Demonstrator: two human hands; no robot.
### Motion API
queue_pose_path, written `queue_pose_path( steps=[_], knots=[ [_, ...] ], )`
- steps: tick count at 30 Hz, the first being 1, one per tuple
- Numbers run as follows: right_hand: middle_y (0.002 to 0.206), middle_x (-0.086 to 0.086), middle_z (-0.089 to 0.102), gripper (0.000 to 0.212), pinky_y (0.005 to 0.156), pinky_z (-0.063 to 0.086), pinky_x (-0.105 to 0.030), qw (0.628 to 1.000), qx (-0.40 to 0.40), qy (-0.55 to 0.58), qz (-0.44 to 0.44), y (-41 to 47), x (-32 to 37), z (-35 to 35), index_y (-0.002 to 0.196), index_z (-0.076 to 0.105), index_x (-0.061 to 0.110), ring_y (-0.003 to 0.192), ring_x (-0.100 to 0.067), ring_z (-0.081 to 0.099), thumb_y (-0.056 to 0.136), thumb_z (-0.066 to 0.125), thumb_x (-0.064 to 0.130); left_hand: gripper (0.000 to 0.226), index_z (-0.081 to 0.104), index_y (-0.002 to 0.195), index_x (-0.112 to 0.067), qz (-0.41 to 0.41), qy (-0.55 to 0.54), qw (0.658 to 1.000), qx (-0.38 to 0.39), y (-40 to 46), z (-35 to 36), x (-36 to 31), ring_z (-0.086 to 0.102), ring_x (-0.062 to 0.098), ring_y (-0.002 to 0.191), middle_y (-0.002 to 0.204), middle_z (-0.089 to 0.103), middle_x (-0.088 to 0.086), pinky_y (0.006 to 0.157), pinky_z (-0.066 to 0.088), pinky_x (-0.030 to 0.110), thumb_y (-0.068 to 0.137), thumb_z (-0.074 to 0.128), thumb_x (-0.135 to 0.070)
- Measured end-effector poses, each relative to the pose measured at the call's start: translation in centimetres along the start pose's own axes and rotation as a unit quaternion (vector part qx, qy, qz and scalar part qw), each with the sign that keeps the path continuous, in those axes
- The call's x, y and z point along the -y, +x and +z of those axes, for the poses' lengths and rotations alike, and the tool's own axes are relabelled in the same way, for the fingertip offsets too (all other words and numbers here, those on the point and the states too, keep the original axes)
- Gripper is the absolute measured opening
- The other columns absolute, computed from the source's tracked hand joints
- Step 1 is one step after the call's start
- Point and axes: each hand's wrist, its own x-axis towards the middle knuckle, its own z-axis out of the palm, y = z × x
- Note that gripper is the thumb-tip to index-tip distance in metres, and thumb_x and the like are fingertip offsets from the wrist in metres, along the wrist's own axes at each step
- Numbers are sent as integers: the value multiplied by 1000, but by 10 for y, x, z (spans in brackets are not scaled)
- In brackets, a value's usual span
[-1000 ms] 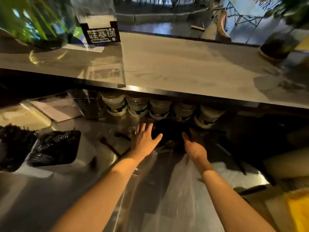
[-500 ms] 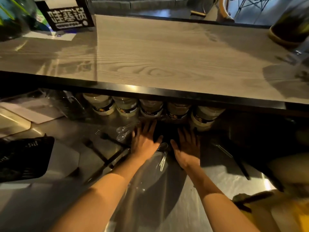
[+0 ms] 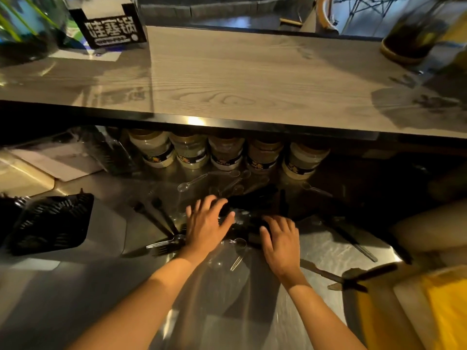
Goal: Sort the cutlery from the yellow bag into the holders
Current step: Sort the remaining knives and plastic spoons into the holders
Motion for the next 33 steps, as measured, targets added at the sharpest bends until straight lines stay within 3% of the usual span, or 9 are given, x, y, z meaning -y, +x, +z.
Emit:
queue_pose_path(
  steps=[5,9,12,14,16,19,22,27,33],
  knots=[
    [141,-13,55,69,113,33,-50,992,-26,24,118,52,-25,-18,138,57,17,136,-37,42,92,24,57,61,37,151,-26,-19,-35,992,118,54,-2,-27,15,32,151,162,24,10,121,8,52,99,37,-59],
    [167,-6,19,79,125,5,-45,978,81,-41,185,93,-63,-19,158,28,22,154,-29,8,91,17,62,66,22,156,-35,29,-24,990,139,87,24,-43,3,28,153,166,12,1,123,-1,51,98,42,-59],
    [169,-1,7,65,125,-1,-44,974,115,-101,169,95,-66,-15,161,15,27,155,-26,2,104,24,57,71,23,156,-35,34,44,988,145,90,37,-48,3,28,153,166,13,1,122,-3,54,94,27,-69],
    [168,-1,13,62,124,2,-43,975,120,-116,149,86,-57,-10,160,20,27,154,-26,8,104,26,54,77,24,156,-34,39,52,989,136,87,40,-46,10,27,152,165,18,0,122,2,54,89,17,-72],
    [162,-6,30,62,121,12,-46,984,101,-97,108,70,-46,-2,155,34,23,150,-30,22,102,25,55,70,23,156,-34,54,41,988,141,80,42,-45,15,27,151,165,20,-2,122,9,52,95,28,-67],
    [131,-15,62,63,103,42,-47,998,33,-32,47,41,-27,7,130,64,13,122,-36,55,100,25,52,58,44,147,-24,65,27,988,138,53,33,-49,40,26,139,151,46,4,115,31,44,100,39,-56],
    [99,-14,74,68,86,45,-39,998,23,27,42,21,-7,5,100,74,8,96,-35,67,103,23,51,50,60,130,-15,60,-13,990,129,23,28,-47,51,27,124,127,64,7,102,41,40,102,38,-51],
    [129,-8,64,39,103,31,-20,965,44,243,84,-2,-1,-16,129,64,8,125,-21,53,107,43,31,52,39,150,-29,60,-125,978,155,-9,22,-48,38,27,139,146,52,3,110,33,36,102,39,-49],
    [140,-12,55,42,110,41,-42,950,-69,214,215,-2,-64,-61,140,55,13,134,-28,47,104,48,34,45,51,142,-18,40,-171,981,81,-13,6,-57,43,20,135,142,54,4,109,36,34,102,49,-37]
  ],
)
